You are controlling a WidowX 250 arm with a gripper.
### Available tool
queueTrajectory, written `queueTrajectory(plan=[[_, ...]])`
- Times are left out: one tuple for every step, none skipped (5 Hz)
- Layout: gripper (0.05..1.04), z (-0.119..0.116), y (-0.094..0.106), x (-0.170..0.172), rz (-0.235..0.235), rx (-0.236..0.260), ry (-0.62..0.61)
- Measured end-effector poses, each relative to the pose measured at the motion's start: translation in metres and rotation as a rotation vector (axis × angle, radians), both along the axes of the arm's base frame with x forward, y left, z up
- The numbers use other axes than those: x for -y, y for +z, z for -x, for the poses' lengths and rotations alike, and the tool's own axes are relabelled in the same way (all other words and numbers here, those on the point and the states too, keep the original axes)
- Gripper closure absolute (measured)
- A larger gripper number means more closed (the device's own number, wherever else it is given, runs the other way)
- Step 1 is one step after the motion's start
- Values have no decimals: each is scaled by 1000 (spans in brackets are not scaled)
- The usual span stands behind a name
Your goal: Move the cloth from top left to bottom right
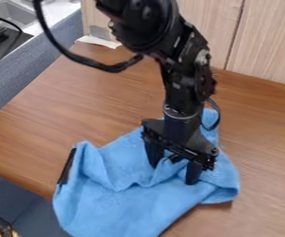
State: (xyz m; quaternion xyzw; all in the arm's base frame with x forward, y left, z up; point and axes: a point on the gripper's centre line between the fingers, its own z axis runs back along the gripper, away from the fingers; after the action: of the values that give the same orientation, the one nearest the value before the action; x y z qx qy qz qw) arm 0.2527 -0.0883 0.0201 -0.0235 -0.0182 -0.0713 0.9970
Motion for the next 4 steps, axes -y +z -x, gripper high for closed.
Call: queueTrajectory(plan=[[84,1,6,1,2,20,-7],[84,2,11,2,7,26,-4],[84,-3,24,2,24,44,2],[84,-4,54,-5,48,104,10]])
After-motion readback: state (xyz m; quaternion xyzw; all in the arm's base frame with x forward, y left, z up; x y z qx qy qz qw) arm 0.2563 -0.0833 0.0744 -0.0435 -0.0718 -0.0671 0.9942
